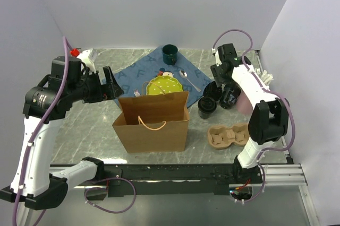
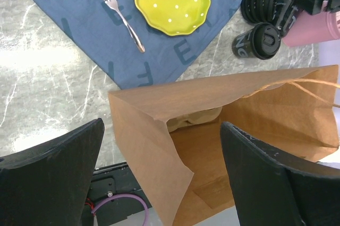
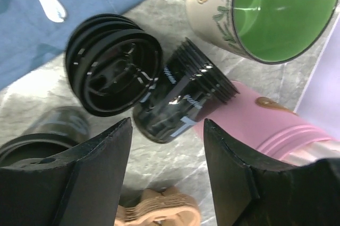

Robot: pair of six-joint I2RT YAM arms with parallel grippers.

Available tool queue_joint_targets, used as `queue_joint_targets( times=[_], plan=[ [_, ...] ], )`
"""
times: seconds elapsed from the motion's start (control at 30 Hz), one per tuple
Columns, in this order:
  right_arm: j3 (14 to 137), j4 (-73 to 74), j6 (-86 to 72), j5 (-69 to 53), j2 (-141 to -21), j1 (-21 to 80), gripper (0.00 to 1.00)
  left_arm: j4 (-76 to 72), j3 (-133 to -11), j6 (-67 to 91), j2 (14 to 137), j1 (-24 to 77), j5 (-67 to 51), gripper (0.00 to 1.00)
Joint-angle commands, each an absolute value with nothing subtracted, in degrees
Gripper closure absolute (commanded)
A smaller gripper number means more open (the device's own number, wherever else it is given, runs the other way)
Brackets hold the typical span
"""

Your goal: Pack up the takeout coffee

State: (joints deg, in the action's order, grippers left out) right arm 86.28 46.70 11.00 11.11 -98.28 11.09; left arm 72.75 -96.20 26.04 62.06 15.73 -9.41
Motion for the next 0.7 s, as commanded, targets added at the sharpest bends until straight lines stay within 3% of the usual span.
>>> queue_joint_targets(
  times=[0.0,0.67],
  plan=[
    [90.7,46.1,15.8,9.8,-99.2,9.7,0.35,73.5,-95.6,24.0,60.9,15.7,-9.3,0.03],
    [97.1,53.3,22.8,-1.5,-107.3,2.6,0.35,72.6,-96.2,22.9,63.5,16.3,-9.4,0.03]
  ],
)
